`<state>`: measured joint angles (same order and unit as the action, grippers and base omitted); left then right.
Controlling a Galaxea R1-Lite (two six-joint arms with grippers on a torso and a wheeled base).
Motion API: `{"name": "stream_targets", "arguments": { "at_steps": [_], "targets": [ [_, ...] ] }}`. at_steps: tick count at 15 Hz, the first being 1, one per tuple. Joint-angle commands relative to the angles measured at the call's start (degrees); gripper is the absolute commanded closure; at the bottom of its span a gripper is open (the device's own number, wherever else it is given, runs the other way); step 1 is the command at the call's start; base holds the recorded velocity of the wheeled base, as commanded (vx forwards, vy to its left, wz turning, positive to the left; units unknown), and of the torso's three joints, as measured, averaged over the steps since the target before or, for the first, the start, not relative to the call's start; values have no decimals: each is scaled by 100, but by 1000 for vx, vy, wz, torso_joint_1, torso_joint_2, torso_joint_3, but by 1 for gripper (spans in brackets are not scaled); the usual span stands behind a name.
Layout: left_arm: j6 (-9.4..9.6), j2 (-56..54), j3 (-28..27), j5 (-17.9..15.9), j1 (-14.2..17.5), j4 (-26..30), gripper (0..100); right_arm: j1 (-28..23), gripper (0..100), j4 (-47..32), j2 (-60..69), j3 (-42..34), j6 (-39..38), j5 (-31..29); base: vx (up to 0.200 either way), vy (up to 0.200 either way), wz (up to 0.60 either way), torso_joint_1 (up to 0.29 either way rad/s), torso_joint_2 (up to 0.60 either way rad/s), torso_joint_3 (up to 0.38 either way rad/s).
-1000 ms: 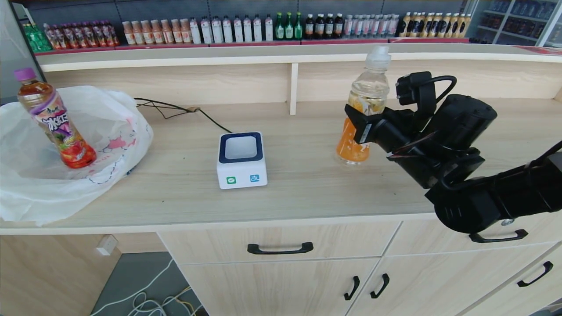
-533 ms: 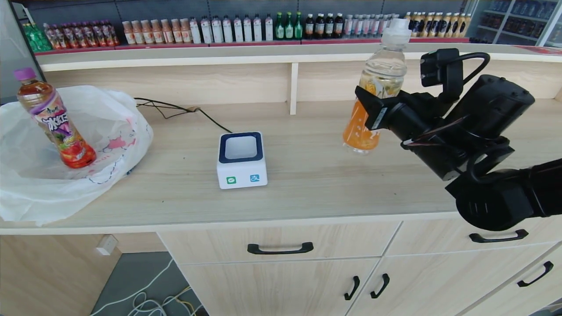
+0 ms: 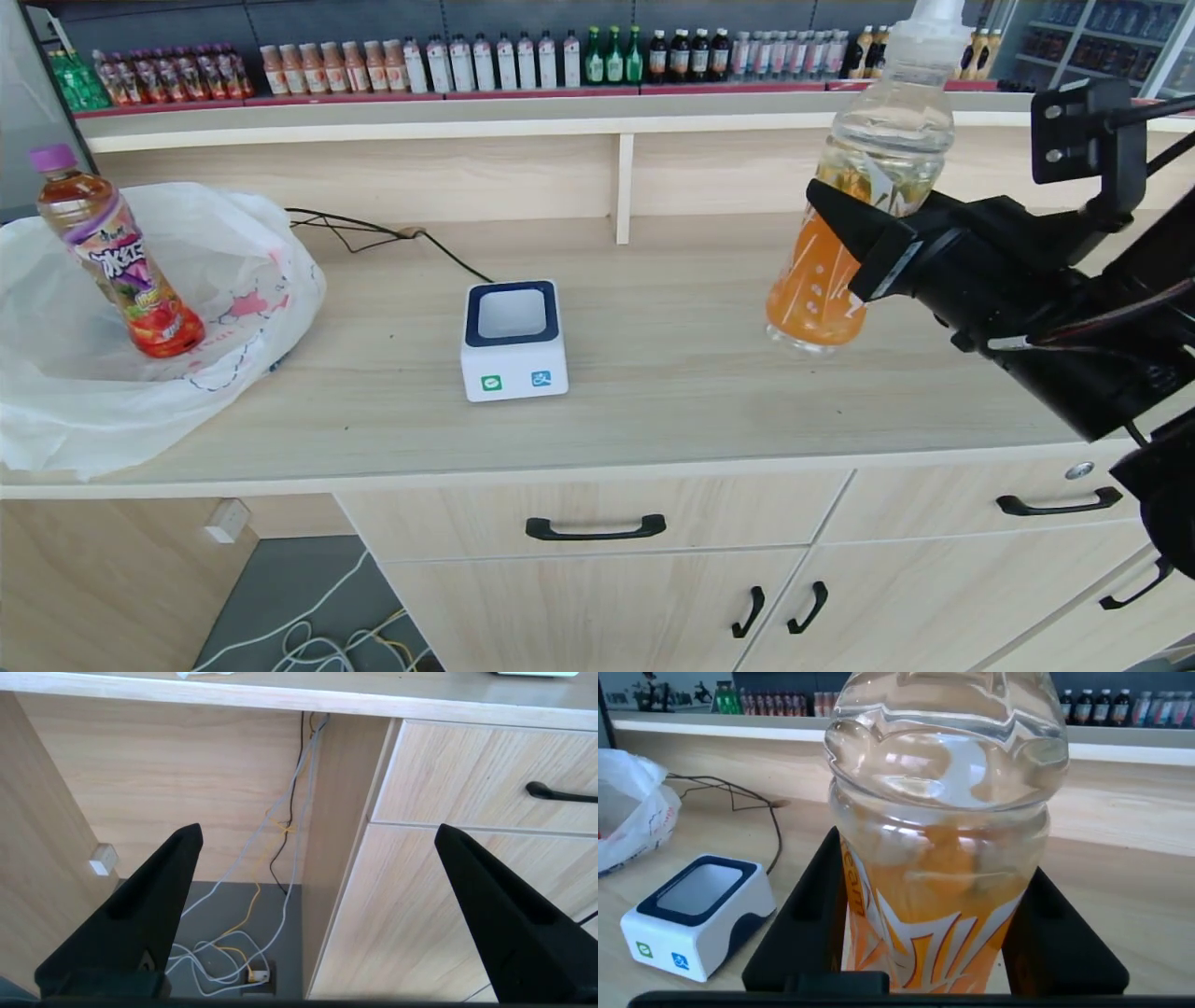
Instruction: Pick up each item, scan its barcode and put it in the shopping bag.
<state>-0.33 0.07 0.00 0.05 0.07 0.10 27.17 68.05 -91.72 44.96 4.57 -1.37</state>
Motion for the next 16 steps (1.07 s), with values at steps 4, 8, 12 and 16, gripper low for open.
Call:
{"name": "stream_targets", "arguments": {
  "at_steps": [4,8,12,16],
  "targets": [
    [-2,1,0,4,1,-1,0,473,100,7,1077,-1323,79,5,0,0,0,0,0,0],
    [-2,1,0,4,1,-1,0,543,100,16,1438,-1859,79,13,0,0,0,0,0,0],
    [-2,1,0,4,1,-1,0,772,100,16,1631,-2079,132,5,0,0,0,0,0,0],
    [-2,1,0,4,1,-1,0,1370,100,16,1781,-2290,1169,-4,0,0,0,0,0,0]
  ]
}}
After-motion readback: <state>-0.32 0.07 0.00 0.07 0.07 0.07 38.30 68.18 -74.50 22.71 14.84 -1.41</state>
